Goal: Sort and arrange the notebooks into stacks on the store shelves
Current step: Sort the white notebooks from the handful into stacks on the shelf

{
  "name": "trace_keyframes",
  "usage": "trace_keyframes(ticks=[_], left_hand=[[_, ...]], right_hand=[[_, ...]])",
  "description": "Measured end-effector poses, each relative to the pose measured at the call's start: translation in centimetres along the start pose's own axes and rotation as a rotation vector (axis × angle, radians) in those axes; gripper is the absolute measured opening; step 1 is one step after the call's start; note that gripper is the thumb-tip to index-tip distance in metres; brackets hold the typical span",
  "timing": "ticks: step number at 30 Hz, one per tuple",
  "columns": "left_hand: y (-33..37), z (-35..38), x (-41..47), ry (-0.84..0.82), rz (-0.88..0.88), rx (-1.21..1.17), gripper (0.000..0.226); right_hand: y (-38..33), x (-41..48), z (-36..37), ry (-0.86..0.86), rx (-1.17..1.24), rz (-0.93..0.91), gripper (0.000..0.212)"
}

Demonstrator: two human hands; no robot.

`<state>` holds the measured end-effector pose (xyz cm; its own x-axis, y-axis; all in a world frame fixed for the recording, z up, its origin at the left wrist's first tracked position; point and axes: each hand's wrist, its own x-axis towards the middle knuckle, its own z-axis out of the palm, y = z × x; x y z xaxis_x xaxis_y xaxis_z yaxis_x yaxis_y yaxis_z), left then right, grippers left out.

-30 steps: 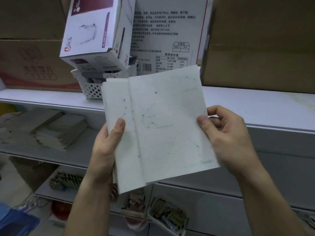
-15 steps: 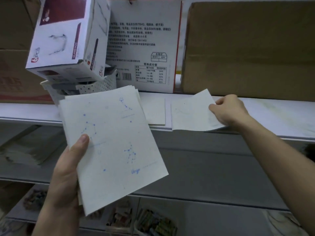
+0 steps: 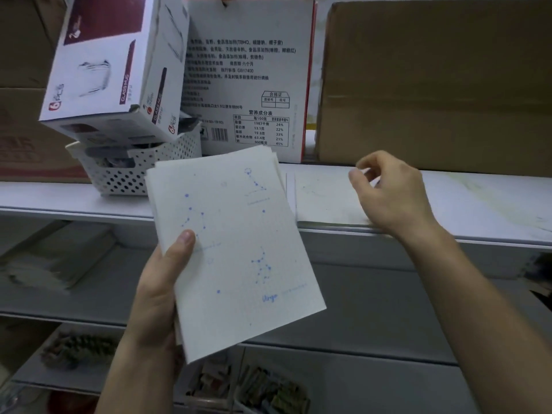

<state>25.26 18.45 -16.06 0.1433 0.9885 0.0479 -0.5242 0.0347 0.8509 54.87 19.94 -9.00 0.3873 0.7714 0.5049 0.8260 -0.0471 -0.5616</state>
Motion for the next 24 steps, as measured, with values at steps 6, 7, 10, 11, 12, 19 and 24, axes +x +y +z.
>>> trace_keyframes(ticks=[6, 7, 10, 11, 12, 19, 24], left_hand=[[-0.9, 1.2, 0.8, -0.044, 0.015, 0.016, 0.084], [-0.9, 1.4, 0.7, -0.045, 0.030, 0.025, 0.087], [-1.1, 1.4, 0.6, -0.066, 0.051, 0.044, 0.095], [-1.1, 1.4, 0.5, -0.073, 0.047, 0.040, 0.097], [-1.2, 1.4, 0.5, -0.084, 0.041, 0.037, 0.098], [-1.6, 1.4, 0.9, -0.108, -0.028, 0.029, 0.110], [-2.0, 1.6, 1.9, -0.122, -0.080, -0.007, 0.098]], right_hand=[[-4.4, -9.9, 1.4, -0.261, 0.695, -0.002, 0.047], [-4.5, -10.7, 2.0, -0.206, 0.667, -0.001, 0.048], [-4.2, -11.5, 2.9, -0.102, 0.674, 0.050, 0.045], [-4.1, -11.5, 3.0, -0.096, 0.683, 0.059, 0.043], [-4.0, -11.4, 3.0, -0.093, 0.679, 0.059, 0.040], [-4.0, -11.3, 2.7, -0.013, 0.662, 0.103, 0.019], [-3.0, -9.3, 0.2, -0.038, 0.618, 0.229, 0.015]])
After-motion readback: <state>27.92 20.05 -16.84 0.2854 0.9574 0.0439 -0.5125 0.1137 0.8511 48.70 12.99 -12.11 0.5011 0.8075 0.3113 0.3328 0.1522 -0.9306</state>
